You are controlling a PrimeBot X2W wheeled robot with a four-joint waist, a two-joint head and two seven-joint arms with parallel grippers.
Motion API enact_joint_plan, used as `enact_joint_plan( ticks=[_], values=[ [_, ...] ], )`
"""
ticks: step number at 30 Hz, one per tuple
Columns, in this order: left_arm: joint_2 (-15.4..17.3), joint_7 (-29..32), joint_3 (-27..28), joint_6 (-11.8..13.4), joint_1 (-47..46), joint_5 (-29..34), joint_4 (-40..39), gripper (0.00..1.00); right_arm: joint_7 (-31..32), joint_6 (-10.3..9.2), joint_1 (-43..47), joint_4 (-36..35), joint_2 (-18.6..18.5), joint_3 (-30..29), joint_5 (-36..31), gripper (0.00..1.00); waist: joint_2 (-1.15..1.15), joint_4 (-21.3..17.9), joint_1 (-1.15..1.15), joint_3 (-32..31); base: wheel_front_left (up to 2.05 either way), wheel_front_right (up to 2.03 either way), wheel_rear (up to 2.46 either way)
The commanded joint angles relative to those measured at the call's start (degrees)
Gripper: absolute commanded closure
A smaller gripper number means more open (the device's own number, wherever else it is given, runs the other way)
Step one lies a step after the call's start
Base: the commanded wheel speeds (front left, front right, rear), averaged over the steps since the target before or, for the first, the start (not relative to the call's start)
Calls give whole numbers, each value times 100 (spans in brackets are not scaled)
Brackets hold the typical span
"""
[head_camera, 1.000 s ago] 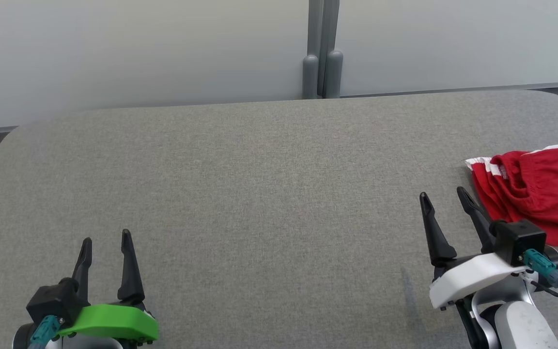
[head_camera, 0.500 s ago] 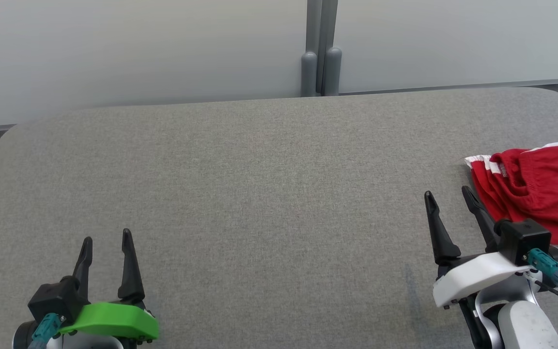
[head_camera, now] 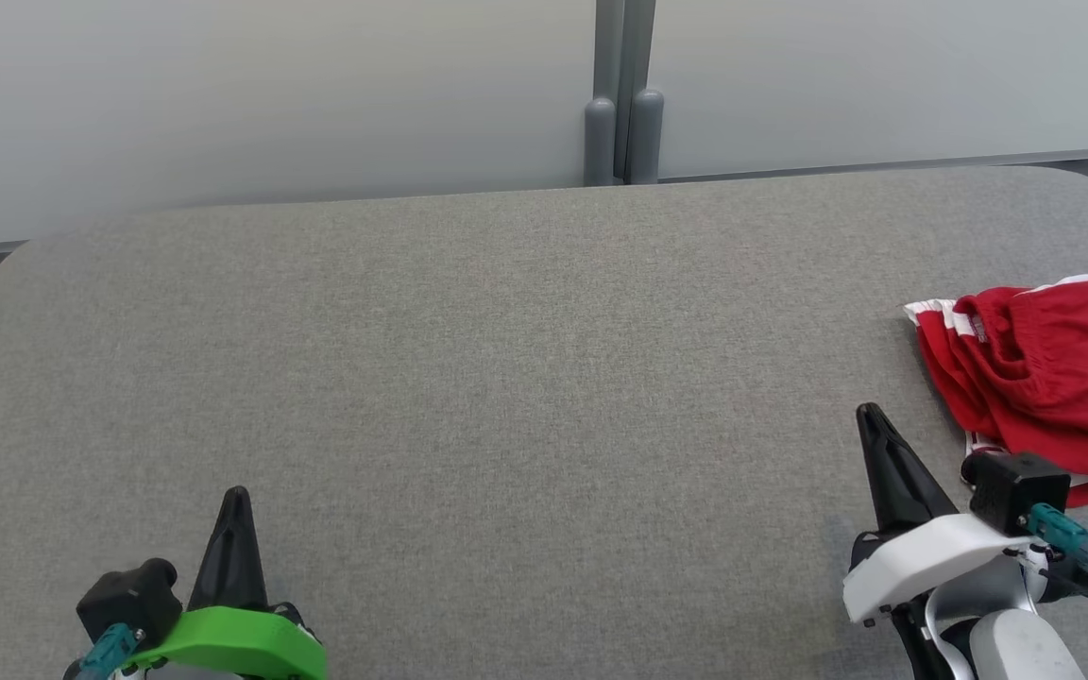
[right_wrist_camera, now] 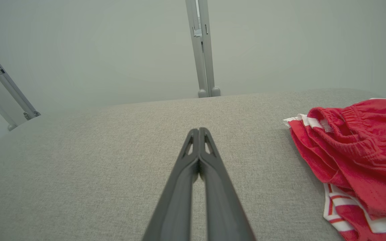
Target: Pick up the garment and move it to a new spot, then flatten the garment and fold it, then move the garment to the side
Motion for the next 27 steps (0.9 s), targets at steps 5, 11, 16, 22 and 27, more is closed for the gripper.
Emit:
enact_joint_plan(
  ticks=[5, 11, 16, 22, 27],
  values=[
    [-50, 156, 231, -172, -139, -567, -34, 100, 86, 0, -122, 2, -30, -86, 771, 100, 4, -4, 0, -5, 0, 0, 0],
    [-133, 299, 387, -317, -202, -1024, 17, 100, 167, 0, -155, 79, -42, -147, 1410, 100, 7, -8, 0, -11, 0, 0, 0],
    [-199, 414, 511, -432, -248, -1383, 58, 100, 232, 0, -181, 139, -51, -196, 1910, 100, 10, -12, 0, -15, 0, 0, 0],
    [-262, 520, 626, -541, -296, -1723, 97, 100, 293, 0, -206, 197, -59, -243, 2384, 100, 12, -15, 0, -19, 0, 0, 0],
    [-320, 625, 736, -643, -333, -2043, 135, 100, 352, 0, -230, 251, -65, -288, 2827, 100, 15, -19, 0, -24, 0, 0, 0]
  ],
)
